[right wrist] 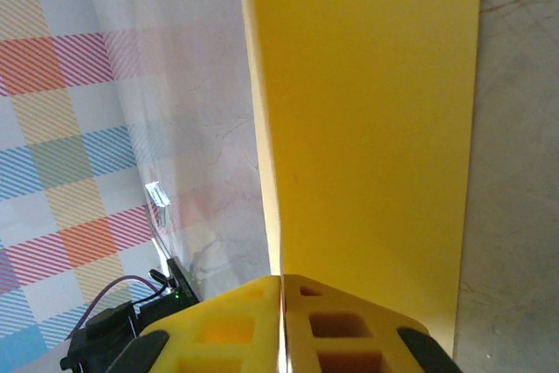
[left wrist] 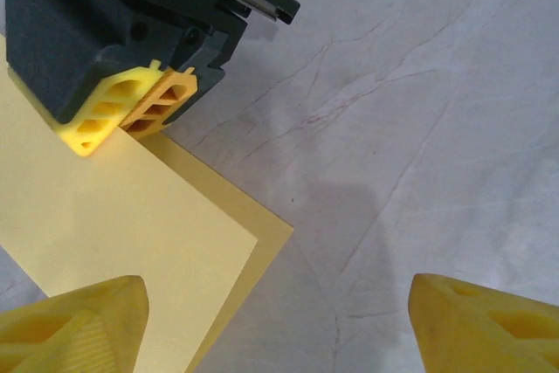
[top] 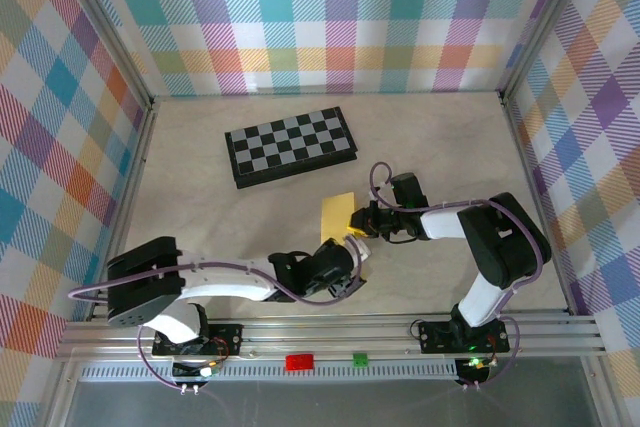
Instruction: Fold a paper plane with a square sheet of paper (pick it up from the middle)
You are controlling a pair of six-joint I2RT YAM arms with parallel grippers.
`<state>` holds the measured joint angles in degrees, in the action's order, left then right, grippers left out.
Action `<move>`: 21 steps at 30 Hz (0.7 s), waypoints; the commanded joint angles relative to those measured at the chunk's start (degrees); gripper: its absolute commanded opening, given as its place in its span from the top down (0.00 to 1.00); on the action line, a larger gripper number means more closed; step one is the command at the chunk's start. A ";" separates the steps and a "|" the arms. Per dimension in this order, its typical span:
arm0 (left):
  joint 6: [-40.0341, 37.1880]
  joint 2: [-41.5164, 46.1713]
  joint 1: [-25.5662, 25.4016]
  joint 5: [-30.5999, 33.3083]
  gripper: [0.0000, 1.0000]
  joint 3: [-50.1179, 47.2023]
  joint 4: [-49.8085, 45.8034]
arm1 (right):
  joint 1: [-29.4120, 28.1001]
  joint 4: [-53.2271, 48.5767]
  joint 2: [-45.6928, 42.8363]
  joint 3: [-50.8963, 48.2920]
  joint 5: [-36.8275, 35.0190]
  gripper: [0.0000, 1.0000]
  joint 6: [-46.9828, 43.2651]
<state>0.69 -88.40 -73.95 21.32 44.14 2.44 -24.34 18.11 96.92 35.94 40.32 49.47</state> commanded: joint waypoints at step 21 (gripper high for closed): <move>-11.00 -10.94 -2.86 20.30 0.39 6.76 -0.62 | 0.34 -2.88 -2.09 2.02 0.80 0.84 0.18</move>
<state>-8.95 -99.00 -76.38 39.66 49.78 1.63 -24.34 16.58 96.90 36.58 40.56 50.13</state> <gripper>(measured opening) 0.629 0.158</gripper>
